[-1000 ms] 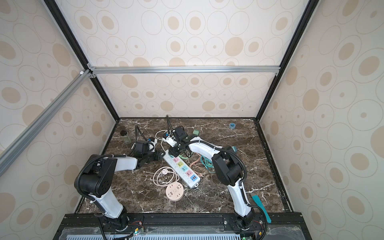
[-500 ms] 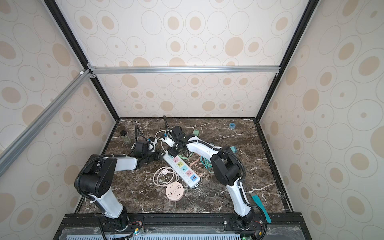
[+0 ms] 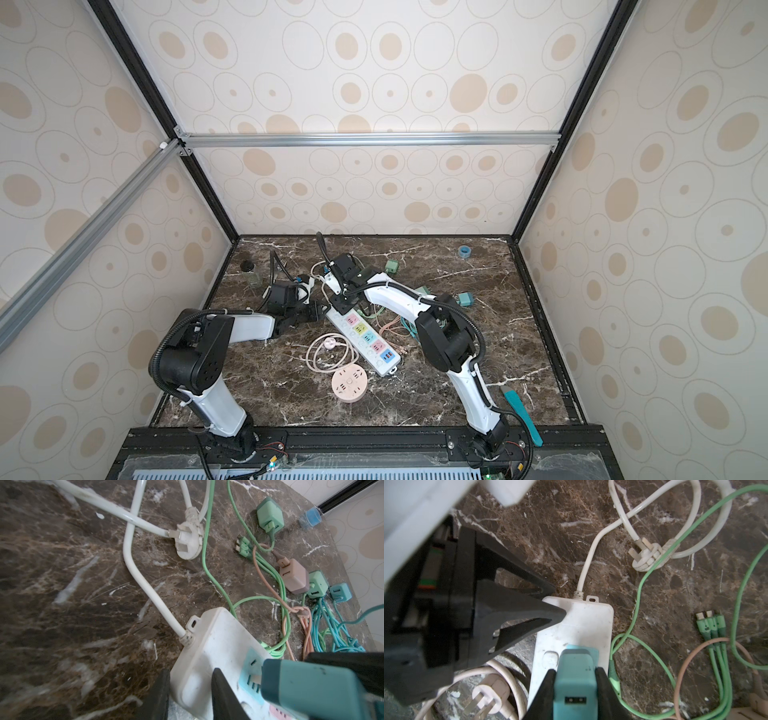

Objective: Insert the plug
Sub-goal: 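Lower the teal charger prongs into the teal socket with the right gripper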

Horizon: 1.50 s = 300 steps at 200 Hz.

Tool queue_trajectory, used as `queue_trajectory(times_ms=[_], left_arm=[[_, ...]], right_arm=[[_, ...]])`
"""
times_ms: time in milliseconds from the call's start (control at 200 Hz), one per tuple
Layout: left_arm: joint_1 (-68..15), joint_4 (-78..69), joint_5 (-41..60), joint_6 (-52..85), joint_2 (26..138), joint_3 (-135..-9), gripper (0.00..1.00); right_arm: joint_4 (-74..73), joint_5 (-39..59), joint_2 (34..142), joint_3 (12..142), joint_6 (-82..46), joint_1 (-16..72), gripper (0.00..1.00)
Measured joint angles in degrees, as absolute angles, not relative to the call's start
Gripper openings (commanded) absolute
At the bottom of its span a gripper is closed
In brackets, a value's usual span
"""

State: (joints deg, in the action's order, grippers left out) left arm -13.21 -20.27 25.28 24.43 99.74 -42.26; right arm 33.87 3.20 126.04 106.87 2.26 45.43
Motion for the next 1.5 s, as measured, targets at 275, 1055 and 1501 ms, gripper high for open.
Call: queue_trajectory(times_ms=[275, 1055, 1501], left_arm=[[-13.17, -20.27, 25.34, 24.43, 99.74, -42.26, 0.34], [-12.60, -20.25, 25.58, 24.43, 99.74, -42.26, 0.34], [-12.34, -20.25, 26.15, 24.45, 99.74, -42.26, 0.34]], right_arm=[[34.76, 0.89, 126.61, 107.98, -1.10, 46.13, 0.01], [39.16, 1.30, 128.33, 112.03, -1.63, 46.11, 0.01], [39.99, 1.50, 128.38, 112.40, -1.69, 46.11, 0.01]])
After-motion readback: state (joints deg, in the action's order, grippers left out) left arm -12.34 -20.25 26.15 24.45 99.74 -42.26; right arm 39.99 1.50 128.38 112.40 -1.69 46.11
